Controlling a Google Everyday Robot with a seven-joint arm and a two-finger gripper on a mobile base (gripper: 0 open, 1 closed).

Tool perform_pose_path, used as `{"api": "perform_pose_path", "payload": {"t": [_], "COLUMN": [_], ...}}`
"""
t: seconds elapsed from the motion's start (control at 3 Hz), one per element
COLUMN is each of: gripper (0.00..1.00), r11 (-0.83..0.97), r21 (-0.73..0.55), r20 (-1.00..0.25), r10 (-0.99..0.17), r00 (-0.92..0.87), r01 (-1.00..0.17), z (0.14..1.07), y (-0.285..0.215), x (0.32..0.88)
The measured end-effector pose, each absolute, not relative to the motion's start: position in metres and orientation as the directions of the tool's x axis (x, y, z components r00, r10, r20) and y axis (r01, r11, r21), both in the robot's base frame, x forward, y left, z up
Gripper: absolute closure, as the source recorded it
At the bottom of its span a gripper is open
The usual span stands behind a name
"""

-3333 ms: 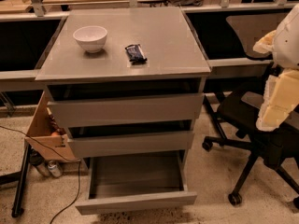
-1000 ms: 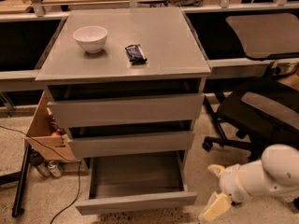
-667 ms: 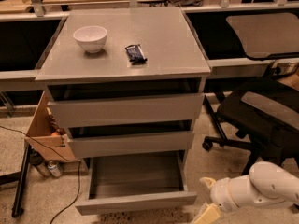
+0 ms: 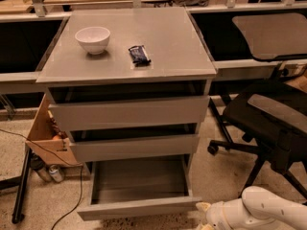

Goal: Close bottom drawer

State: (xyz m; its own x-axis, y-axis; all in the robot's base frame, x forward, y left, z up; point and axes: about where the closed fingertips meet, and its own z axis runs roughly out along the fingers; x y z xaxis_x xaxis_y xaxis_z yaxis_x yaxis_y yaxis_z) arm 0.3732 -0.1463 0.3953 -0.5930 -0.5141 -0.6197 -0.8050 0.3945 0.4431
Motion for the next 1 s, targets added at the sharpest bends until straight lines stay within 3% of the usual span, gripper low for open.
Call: {"api": "perform_pose_path", "payload": {"t": [1.0], "gripper": [0.00], "r11": [0.408], "r21": [0.445], "r20": [-0.613], "r10": [-0.510], "r00": [-0.603], "r01": [-0.797], "z": [0.3932], "y": [-0.1442], "x": [0.3733]}}
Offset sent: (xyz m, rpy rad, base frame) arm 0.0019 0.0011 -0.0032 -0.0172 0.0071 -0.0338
